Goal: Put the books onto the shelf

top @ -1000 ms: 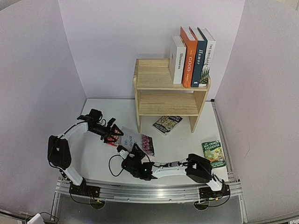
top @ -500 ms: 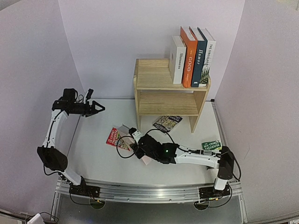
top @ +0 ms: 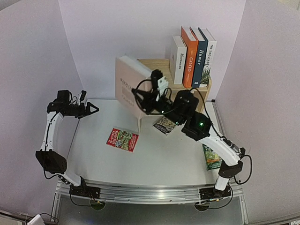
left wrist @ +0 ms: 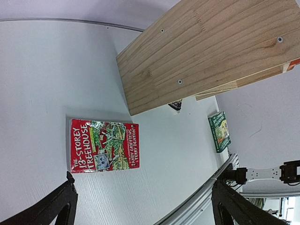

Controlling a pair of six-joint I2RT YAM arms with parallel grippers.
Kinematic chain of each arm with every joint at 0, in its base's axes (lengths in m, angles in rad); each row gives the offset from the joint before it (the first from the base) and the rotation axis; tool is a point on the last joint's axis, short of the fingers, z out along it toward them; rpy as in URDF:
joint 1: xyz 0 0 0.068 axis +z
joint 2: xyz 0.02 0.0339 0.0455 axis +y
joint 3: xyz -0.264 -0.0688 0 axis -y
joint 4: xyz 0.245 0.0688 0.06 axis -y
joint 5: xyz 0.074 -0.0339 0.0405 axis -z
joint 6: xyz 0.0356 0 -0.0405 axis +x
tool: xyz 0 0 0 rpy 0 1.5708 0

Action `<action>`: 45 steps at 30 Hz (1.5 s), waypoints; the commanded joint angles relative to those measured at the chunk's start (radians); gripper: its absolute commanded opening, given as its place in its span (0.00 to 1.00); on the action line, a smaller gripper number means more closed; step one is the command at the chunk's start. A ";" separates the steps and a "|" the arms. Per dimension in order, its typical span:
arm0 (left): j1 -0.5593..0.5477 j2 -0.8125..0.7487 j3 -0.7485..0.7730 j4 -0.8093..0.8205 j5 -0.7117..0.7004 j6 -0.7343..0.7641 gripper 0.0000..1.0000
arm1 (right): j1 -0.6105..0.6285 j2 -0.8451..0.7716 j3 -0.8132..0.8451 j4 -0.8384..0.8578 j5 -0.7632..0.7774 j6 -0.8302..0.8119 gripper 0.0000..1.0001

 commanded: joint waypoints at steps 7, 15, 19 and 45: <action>0.000 0.001 -0.021 0.007 0.003 0.028 1.00 | -0.232 0.162 0.206 0.191 0.303 -0.239 0.06; 0.000 0.028 -0.001 0.005 0.027 0.026 1.00 | -0.290 0.220 0.203 0.244 0.320 -0.282 0.04; -0.001 0.035 0.001 0.006 0.036 0.025 1.00 | -0.314 0.238 0.199 0.267 0.357 -0.321 0.04; 0.000 0.021 -0.021 0.016 0.067 0.025 1.00 | -0.372 0.282 0.164 0.355 0.394 -0.354 0.57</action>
